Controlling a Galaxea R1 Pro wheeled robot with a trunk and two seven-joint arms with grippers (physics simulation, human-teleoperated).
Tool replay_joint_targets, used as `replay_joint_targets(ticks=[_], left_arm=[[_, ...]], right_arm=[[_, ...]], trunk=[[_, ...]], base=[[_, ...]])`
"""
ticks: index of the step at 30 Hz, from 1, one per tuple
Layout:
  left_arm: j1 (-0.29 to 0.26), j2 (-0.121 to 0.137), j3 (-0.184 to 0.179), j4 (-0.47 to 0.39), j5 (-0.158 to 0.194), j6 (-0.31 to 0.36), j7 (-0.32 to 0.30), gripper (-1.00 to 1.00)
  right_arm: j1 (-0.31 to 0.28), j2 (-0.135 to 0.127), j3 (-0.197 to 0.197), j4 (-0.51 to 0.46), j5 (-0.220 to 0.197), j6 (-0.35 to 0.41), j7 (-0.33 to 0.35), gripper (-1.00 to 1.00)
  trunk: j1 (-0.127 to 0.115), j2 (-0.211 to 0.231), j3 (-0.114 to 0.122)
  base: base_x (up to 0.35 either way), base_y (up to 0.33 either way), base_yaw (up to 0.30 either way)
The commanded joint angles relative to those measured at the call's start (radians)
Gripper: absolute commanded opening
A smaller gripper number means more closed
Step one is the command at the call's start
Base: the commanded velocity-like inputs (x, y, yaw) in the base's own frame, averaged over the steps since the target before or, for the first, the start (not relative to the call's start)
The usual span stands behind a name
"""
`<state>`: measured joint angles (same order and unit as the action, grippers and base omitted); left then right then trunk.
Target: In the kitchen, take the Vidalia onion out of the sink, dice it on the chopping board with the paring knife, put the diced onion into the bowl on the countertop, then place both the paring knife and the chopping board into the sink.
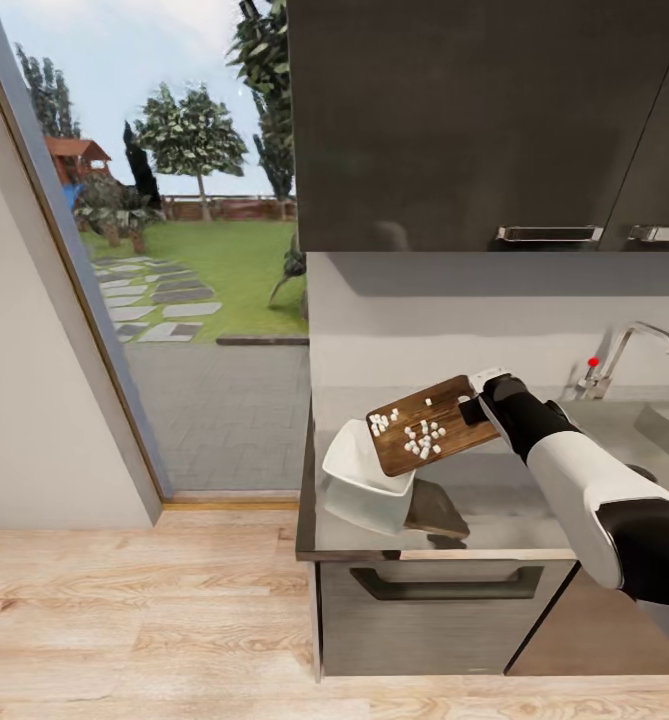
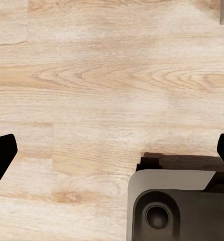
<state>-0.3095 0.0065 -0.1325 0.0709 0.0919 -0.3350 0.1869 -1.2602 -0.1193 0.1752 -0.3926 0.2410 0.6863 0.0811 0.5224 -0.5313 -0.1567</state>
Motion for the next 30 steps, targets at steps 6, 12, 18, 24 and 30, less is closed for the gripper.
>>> replay_joint_targets(ticks=[6,12,18,24,30], left_arm=[[-0.002,0.0,-0.009,0.004,0.009,-0.007,0.0,1.0],[-0.002,-0.001,-0.009,0.004,0.009,-0.007,0.0,1.0],[-0.002,0.0,-0.009,0.004,0.009,-0.007,0.0,1.0],[-0.002,0.0,-0.009,0.004,0.009,-0.007,0.0,1.0],[-0.002,0.0,-0.009,0.004,0.009,-0.007,0.0,1.0]], right_arm=[[-0.001,0.004,0.006,-0.002,0.011,0.007,-0.013,-1.0],[-0.001,0.003,0.006,-0.002,0.011,0.007,-0.02,-1.0],[-0.001,0.004,0.072,-0.002,0.011,0.006,-0.021,-1.0],[-0.001,0.004,0.121,-0.002,0.011,0.007,-0.023,-1.0],[-0.001,0.004,0.124,-0.002,0.009,0.007,-0.022,-1.0]], trunk=[[0.0,-0.002,-0.002],[0.0,-0.002,-0.002],[0.0,-0.002,-0.002],[0.0,-0.002,-0.002],[0.0,-0.002,-0.002]], base=[[0.0,0.0,0.0],[0.0,0.0,0.0],[0.0,0.0,0.0],[0.0,0.0,0.0],[0.0,0.048,0.0]])
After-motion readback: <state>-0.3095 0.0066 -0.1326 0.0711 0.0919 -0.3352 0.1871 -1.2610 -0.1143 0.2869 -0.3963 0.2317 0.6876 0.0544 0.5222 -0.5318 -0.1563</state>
